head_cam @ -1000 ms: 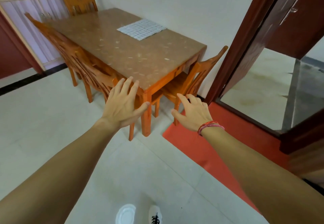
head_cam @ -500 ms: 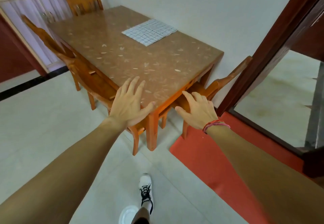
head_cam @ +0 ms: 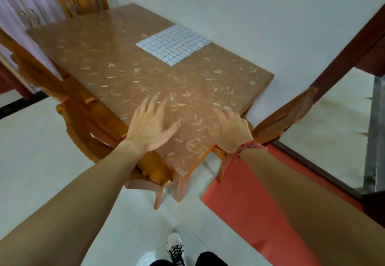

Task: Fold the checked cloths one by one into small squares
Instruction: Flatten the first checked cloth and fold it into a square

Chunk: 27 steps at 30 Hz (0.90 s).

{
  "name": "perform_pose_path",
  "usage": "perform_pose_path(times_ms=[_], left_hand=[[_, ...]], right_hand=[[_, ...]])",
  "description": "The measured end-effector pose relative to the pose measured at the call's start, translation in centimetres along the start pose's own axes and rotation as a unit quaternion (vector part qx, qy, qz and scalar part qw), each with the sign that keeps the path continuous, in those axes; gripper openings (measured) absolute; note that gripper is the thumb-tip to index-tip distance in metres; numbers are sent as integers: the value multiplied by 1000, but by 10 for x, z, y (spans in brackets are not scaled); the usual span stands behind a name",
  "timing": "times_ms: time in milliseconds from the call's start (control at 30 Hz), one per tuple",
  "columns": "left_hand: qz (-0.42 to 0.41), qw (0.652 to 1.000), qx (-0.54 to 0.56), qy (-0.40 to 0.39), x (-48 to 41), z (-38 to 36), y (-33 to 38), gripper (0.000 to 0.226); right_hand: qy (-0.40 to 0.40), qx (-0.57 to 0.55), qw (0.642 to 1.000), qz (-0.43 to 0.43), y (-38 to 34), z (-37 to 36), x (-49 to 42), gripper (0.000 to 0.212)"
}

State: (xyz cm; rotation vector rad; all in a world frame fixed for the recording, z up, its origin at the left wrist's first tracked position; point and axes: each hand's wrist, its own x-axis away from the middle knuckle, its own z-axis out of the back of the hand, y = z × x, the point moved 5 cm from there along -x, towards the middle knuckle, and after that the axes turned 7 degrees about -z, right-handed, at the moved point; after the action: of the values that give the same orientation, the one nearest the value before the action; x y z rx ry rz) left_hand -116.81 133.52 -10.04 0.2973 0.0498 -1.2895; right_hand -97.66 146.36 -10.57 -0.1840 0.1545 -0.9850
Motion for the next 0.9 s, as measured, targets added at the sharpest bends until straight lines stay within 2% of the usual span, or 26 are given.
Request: perform_pose_path(times_ms=[167, 367, 900], left_hand=[[-4, 1000, 14, -16, -47, -14, -21, 80], [2, 999, 30, -22, -91, -35, -41, 82], [96, 995, 5, -20, -241, -62, -87, 87]], right_hand=[[10, 9, 1000, -14, -7, -1, -56, 64], [-29, 3, 1000, -7, -10, -12, -116, 63], [-67, -46, 994, 70, 0, -44, -315, 58]])
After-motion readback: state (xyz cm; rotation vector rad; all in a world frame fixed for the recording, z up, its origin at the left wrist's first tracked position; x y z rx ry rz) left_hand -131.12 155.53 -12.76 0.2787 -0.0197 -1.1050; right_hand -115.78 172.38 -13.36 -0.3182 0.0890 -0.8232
